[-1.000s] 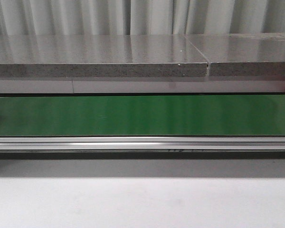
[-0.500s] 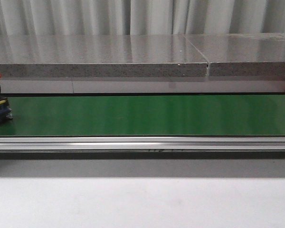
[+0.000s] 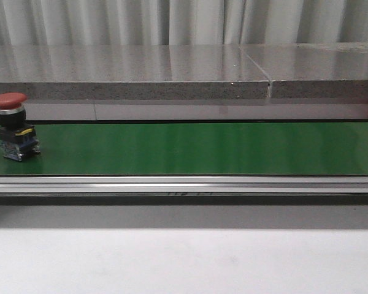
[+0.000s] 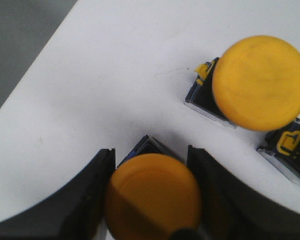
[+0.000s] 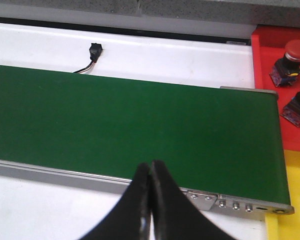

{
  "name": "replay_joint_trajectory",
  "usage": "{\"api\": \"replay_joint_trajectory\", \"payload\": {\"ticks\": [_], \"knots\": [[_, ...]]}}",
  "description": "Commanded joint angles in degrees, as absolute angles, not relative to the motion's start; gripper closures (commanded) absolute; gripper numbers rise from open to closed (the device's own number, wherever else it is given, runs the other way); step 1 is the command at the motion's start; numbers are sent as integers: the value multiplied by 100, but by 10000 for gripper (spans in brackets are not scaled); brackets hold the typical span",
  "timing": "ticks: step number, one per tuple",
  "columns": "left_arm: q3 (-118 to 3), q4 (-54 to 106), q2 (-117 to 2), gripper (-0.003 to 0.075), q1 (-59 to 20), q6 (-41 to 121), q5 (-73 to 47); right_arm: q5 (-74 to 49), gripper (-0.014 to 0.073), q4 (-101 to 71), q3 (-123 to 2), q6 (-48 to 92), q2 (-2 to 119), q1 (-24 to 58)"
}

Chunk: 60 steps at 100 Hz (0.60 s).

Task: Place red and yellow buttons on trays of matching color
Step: 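Grasp a yellow button from the table with the left gripper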

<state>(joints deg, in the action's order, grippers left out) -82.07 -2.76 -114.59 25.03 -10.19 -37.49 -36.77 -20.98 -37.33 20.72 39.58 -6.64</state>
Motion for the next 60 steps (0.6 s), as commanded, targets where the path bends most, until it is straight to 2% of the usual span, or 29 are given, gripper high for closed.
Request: {"api": "replay_joint_trajectory", "payload": {"ticks": [1,9,36,60], "knots": [[-8434,-241,-11076,659,2487,-1038,-3664,-3333,660,-2165,-3889,2111,3934,-651],[-8443,-227,-10924,738,2452,-1038,-3720,-3333,660,-2165,-3889,2111,3934,-651],[-8443,-227,-10000,739,2076,-924,-4143,-3333,660,-2165,-3889,2111,3934,-651],[-8443,-239,-9137,739,1243,-656,-4576,-3333,660,-2165,-3889,2111,3934,-651]]}}
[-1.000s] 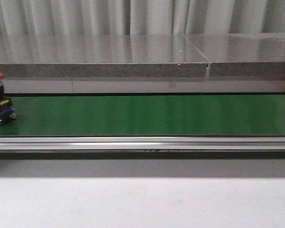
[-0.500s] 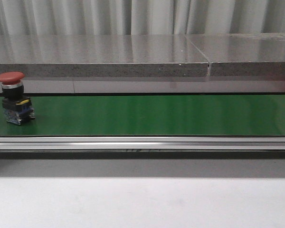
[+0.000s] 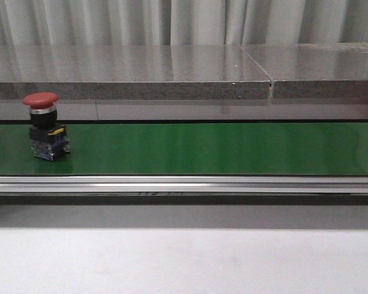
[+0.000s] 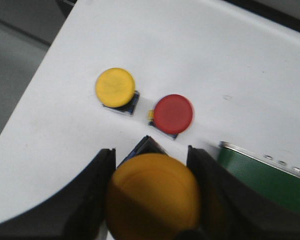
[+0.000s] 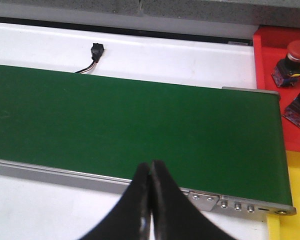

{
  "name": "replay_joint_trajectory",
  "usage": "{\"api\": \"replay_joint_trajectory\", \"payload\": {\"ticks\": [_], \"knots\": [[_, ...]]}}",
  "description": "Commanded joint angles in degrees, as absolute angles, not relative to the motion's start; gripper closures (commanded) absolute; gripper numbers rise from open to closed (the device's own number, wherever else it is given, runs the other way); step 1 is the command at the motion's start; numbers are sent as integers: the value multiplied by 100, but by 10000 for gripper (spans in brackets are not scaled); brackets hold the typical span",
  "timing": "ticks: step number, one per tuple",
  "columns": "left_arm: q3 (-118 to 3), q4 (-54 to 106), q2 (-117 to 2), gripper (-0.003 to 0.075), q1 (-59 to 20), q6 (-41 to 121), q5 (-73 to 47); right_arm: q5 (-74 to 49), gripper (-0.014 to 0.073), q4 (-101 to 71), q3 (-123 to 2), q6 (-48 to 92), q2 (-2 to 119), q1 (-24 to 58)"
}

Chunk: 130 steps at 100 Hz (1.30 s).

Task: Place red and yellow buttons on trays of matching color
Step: 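Grasp a yellow button from the table with the left gripper, then set the yellow button on the green belt and release it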

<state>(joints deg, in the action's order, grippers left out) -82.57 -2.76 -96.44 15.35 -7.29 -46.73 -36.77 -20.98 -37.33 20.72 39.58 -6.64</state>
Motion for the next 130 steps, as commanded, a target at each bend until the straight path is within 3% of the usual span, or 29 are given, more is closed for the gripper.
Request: {"api": "replay_joint_trajectory", "payload": {"ticks": [1,38,95,105,112,125,130], "knots": [[-8443,-239,-9120,739,1217,-656,-4585,-3333,660,-2165,-3889,2111,3934,-651],[-8140,-264,-8928,739,192,-643,-4752,-3333,660,-2165,-3889,2111,3934,-651],[-6873,-243,-8928,723,20,-643,-4141,-3333,660,-2165,-3889,2111,3934,-651],[-6873,-243,-8928,631,20,-643,-4149,-3333,660,-2165,-3889,2111,3934,-651],[-6873,-243,-8928,517,20,-643,-4149,-3333,660,-2165,-3889,2111,3934,-651],[-6873,-243,-8928,216,20,-643,-4106,-3333,660,-2165,-3889,2111,3934,-651],[-6873,-226,-8928,138,20,-643,-4093,-3333,660,-2165,-3889,2111,3934,-651]]}}
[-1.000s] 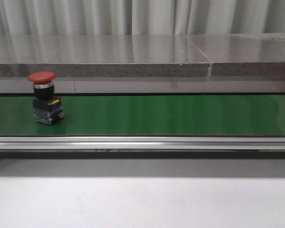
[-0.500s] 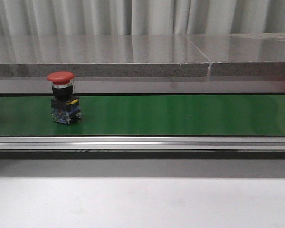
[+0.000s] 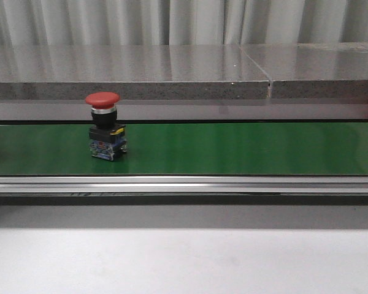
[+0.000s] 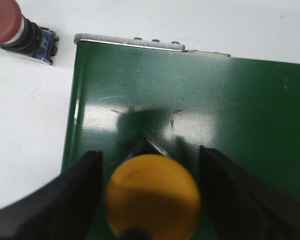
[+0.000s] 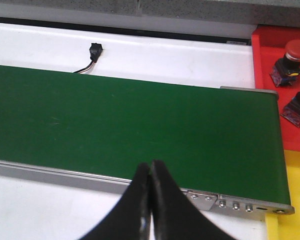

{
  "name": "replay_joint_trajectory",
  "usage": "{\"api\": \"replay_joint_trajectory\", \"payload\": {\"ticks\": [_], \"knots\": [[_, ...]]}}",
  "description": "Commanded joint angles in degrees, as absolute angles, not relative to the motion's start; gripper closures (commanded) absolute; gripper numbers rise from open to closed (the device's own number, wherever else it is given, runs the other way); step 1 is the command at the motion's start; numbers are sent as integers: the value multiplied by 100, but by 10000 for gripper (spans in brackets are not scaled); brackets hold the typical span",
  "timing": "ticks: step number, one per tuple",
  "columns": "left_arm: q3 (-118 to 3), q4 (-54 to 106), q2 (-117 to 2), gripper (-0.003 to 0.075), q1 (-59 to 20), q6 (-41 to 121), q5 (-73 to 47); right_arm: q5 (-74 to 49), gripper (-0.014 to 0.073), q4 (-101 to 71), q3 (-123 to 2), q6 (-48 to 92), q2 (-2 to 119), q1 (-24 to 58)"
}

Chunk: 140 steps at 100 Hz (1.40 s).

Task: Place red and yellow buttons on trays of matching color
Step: 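Set the yellow button on the green belt and release it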

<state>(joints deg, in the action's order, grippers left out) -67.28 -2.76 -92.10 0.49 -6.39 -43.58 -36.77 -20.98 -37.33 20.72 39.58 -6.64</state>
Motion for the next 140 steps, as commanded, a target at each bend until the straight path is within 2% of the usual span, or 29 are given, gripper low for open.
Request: {"api": "replay_joint_trajectory", "payload": {"ticks": [1,4,9,45,82,103,140], "knots": [[-6873,-213,-8928,116,20,-643,-4083,-3333,660,-2165,-3889,2111,3934,-651],[-6873,-200,-8928,77,20,-643,-4070,-3333,660,-2165,-3889,2111,3934,-651],[-6873,-189,-8928,56,20,-643,-4041,-3333,660,-2165,-3889,2111,3934,-651],[-7311,-68,-8792,58,-36,-493,-3950,-3333,660,-2165,-3889,2111,3934,-651],[-7174,-68,-7453,58,-708,-344,-3501,-3333,660,-2165,-3889,2111,3934,-651],[-6432,-59,-6336,58,-844,-344,-3312,-3333,660,-2165,-3889,2111,3934,-651],[-4305,-33,-3820,66,-844,-344,-3107,-3333,660,-2165,-3889,2111,3934,-651]]}}
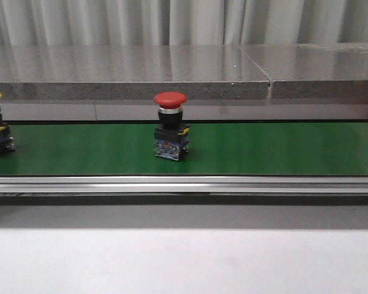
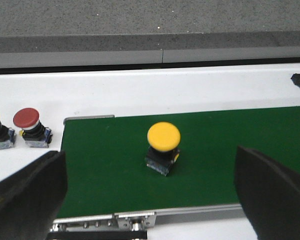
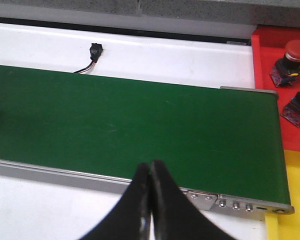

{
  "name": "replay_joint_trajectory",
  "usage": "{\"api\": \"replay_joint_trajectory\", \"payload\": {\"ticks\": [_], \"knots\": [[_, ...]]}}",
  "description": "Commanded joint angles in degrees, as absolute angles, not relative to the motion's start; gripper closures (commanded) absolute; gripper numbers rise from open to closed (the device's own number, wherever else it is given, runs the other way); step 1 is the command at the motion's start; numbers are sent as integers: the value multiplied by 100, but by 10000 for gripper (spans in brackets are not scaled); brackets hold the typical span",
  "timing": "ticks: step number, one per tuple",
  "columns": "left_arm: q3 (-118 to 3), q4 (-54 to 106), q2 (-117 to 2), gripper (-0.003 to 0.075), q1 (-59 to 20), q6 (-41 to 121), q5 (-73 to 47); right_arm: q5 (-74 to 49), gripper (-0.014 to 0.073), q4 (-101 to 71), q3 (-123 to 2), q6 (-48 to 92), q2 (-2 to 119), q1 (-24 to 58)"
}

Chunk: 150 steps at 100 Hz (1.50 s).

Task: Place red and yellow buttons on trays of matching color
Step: 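Set the yellow button on the green belt and release it, then lower the right gripper onto the red button arriving on the belt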

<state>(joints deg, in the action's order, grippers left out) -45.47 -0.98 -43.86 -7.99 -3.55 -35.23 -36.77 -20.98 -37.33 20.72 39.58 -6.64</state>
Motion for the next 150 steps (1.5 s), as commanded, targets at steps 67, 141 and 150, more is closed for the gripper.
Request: {"api": "replay_joint_trajectory", "payload": {"ticks": [67,141,150], "knots": [[-3046,0,-1734,739,-844,-344,-3287,-3346,646,-2169,-3889,2106,3934,-651],[-3046,0,-1734,739,-844,-344,-3287,-3960,-52,-2637,-4348,2436,4489,-490],[-3046,0,-1734,739,-844,-344,-3287,-4042,-52,-2667,-4584,2553,4827,-307]]}}
